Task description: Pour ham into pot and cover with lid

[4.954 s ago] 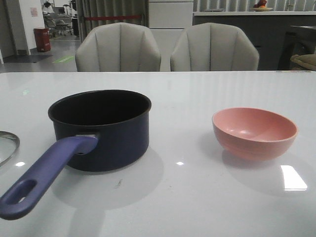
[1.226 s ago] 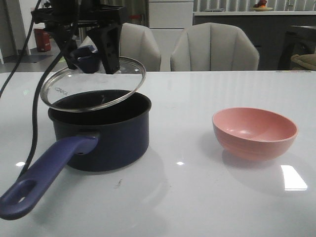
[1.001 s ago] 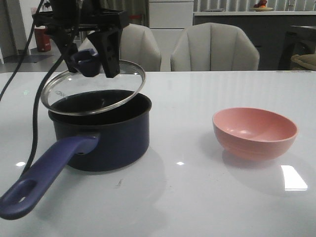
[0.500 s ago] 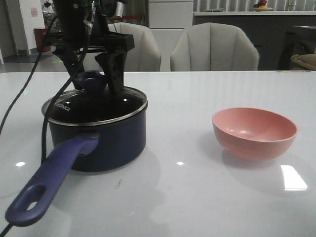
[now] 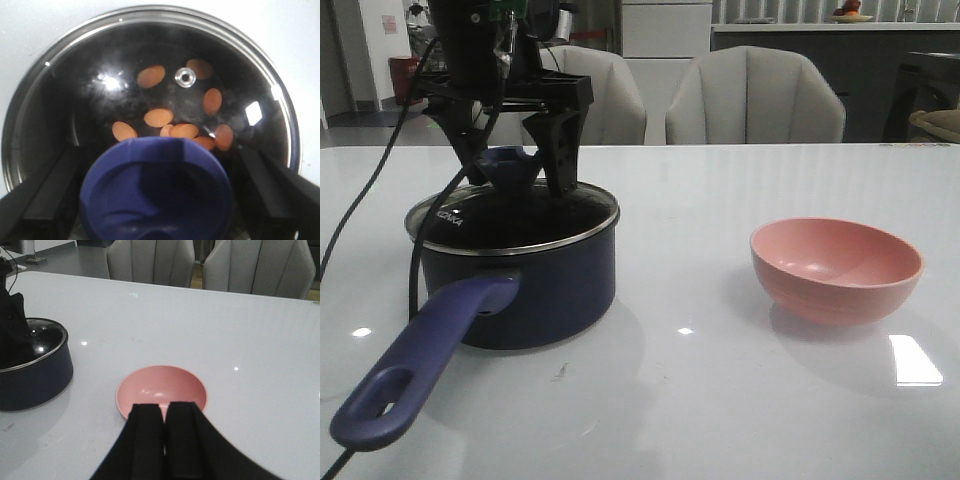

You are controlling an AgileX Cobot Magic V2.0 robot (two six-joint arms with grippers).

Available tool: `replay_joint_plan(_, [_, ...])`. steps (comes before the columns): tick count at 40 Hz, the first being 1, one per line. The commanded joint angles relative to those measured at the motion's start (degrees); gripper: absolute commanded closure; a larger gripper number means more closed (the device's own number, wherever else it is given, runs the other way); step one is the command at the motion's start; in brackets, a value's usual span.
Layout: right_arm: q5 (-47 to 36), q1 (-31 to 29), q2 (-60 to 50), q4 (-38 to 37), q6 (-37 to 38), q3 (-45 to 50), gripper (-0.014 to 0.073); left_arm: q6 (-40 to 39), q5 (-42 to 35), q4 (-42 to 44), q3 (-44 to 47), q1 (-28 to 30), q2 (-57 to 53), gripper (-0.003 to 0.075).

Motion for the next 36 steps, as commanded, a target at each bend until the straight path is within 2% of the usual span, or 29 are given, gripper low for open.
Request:
replay_joint_plan(1, [-3.98, 0.02, 0.06, 0.41, -0.53, -1.63, 0.0446, -0.11, 1.71, -0.78, -3.83, -0.4, -3.49, 0.0137])
replay_joint_plan(22, [-3.98, 0.02, 0.06, 0.41, -0.53, -1.63, 0.0446, -0.34, 1.71, -0.76, -4.25, -0.3, -19.69, 0.0138])
replay_joint_plan(30, [-3.98, 0.02, 0.06, 0.41, -0.53, -1.63, 0.0446, -0.23, -1.18, 1.85, 3.65, -0.3, -29.19, 0.0137])
replay_joint_plan(36, [-3.98, 0.02, 0.06, 0.41, -0.53, -1.63, 0.0446, -0.23, -6.42, 2.11, 15.07, -0.3, -38.81, 0.0137])
